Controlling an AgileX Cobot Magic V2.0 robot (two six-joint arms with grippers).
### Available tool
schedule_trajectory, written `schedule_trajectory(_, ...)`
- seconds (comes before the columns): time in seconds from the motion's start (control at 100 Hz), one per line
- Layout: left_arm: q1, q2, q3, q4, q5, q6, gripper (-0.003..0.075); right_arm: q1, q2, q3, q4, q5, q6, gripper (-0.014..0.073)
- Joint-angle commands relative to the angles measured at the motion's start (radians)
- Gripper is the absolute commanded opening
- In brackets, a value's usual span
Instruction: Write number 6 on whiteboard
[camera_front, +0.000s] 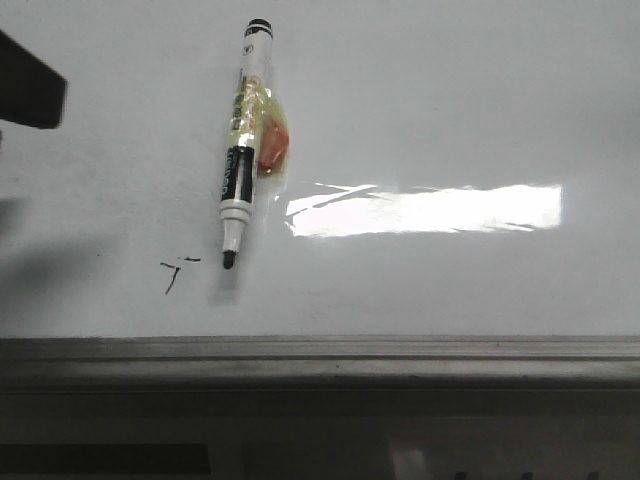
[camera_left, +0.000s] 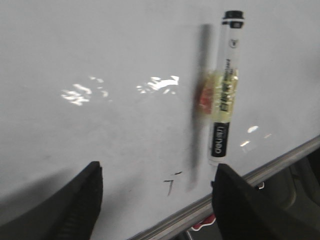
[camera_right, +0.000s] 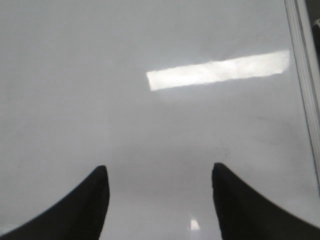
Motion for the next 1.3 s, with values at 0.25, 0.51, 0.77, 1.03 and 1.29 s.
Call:
schedule_trajectory(0.25, -0.257, 0.185, -0.035, -0.142, -0.392, -0.003, 0.0424, -0.007, 0.024, -0.032, 0.03, -0.067, -0.014, 0.0407)
schedule_trajectory(0.51, -0.262, 0.285, -0.07, -0.151, -0.402, -0.003, 0.0424, -0.007, 0.024, -0.032, 0.03, -0.064, -0.014, 0.0407)
schedule_trajectory(0.77, -0.262, 0.329, -0.101, -0.151, -0.385, -0.003, 0.0363, -0.007, 0.024, -0.032, 0.03, -0.061, -0.014, 0.0406)
schedule_trajectory(1.03, -0.262, 0.351, -0.101, -0.145, -0.288, -0.003, -0.0018, -0.007, 0.024, -0.032, 0.031, -0.061, -0.014, 0.0407)
schedule_trajectory(1.29, -0.262, 0.282, -0.111, -0.099, -0.224, 0.125, -0.002, 0.052, 0.053, -0.068, 0.34, -0.024, -0.38, 0.0406)
